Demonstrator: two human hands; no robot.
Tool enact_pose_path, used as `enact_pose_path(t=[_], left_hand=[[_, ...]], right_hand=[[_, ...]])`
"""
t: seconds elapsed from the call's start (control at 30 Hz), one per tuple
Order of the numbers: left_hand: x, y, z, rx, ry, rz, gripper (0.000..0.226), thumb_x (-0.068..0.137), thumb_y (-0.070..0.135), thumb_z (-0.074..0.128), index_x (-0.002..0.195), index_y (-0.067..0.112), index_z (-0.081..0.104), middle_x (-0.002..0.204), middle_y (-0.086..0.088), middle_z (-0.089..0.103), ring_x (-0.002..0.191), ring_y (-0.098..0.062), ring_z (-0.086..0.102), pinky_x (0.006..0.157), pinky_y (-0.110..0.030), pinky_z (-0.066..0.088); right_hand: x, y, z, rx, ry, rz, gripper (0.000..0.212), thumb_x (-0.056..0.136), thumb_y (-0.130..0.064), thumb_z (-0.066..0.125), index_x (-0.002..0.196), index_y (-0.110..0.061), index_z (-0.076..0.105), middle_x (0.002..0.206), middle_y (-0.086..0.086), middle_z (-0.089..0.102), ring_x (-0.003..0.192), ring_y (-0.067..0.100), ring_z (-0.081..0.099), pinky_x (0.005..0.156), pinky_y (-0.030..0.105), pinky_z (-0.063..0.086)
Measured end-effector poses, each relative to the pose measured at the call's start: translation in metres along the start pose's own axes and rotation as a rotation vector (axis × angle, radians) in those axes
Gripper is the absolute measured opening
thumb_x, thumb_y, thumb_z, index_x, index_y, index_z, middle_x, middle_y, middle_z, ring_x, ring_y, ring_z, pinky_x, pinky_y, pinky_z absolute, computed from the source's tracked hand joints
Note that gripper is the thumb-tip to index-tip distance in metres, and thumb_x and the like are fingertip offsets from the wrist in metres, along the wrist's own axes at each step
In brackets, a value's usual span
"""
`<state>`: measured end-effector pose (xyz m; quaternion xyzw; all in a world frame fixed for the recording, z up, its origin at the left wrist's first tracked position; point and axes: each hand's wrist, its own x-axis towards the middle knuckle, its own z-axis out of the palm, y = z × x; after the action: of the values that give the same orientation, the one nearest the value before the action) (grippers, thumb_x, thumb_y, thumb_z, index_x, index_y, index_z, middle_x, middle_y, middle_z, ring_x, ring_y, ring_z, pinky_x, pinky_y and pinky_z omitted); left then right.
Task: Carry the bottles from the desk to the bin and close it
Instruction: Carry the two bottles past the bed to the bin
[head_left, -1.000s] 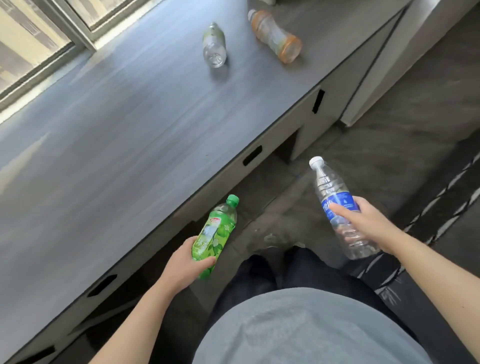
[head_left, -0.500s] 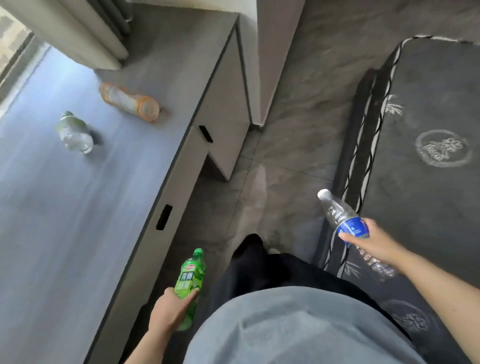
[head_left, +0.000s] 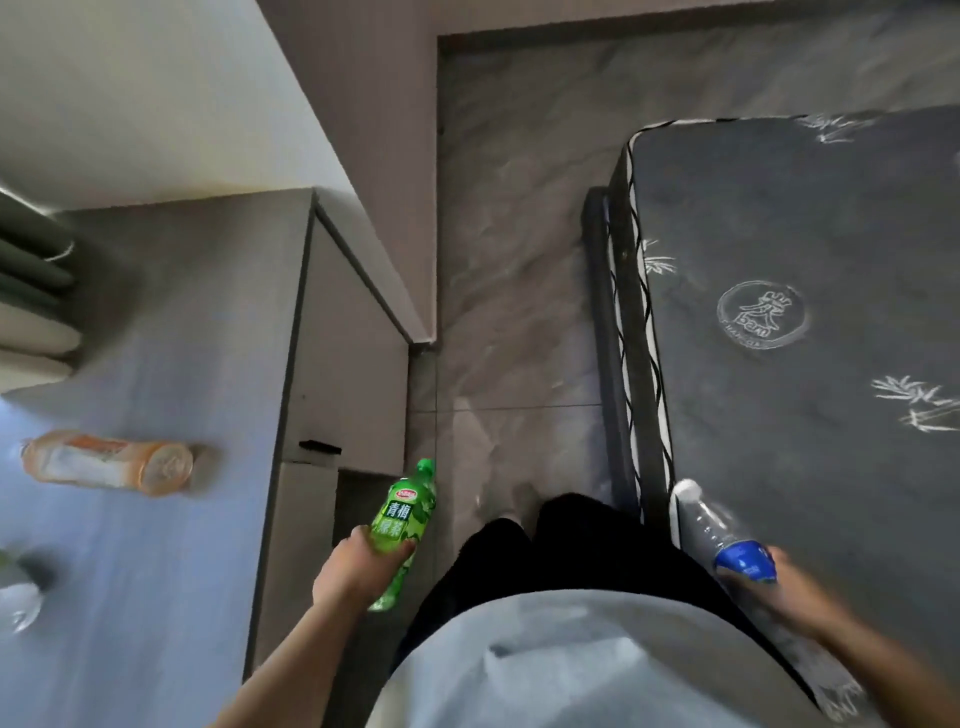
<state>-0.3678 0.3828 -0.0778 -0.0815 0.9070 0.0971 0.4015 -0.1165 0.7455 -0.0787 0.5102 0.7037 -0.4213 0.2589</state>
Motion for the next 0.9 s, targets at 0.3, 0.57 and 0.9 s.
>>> enact_pose_path(t=[0.3,0.57,0.9], left_hand=[[0.078,0.116,-0.053,0.049,0.023,0.060,0.069,0.074,0.060,0.061,0.119,0.009,0.052,0.113,-0.015,0.066,0.105,-0.032,0.061,0.082,-0.036,0.049],[0.102,0.165,-0.073,-0.047,-0.010,-0.119,0.067,0.074,0.057,0.063,0.114,0.004,0.056,0.110,-0.019,0.066,0.105,-0.034,0.061,0.076,-0.034,0.043],[0.181,0.258,-0.139,-0.106,-0.068,-0.140,0.064,0.075,0.057,0.063,0.113,0.007,0.058,0.114,-0.018,0.065,0.107,-0.031,0.060,0.085,-0.034,0.046]], right_hand=[[0.068,-0.048,-0.048,0.112,0.107,0.106,0.018,0.079,-0.015,0.073,0.072,-0.011,0.057,0.067,0.012,0.059,0.061,0.024,0.054,0.065,0.035,0.042],[0.163,-0.163,-0.137,0.031,0.058,-0.024,0.030,0.077,-0.035,0.072,0.091,-0.014,0.056,0.096,0.013,0.062,0.084,0.029,0.063,0.080,0.038,0.048],[0.242,-0.286,-0.183,0.038,0.050,0.050,0.067,0.081,-0.036,0.068,0.134,-0.006,0.042,0.129,0.020,0.053,0.117,0.037,0.052,0.098,0.041,0.041]])
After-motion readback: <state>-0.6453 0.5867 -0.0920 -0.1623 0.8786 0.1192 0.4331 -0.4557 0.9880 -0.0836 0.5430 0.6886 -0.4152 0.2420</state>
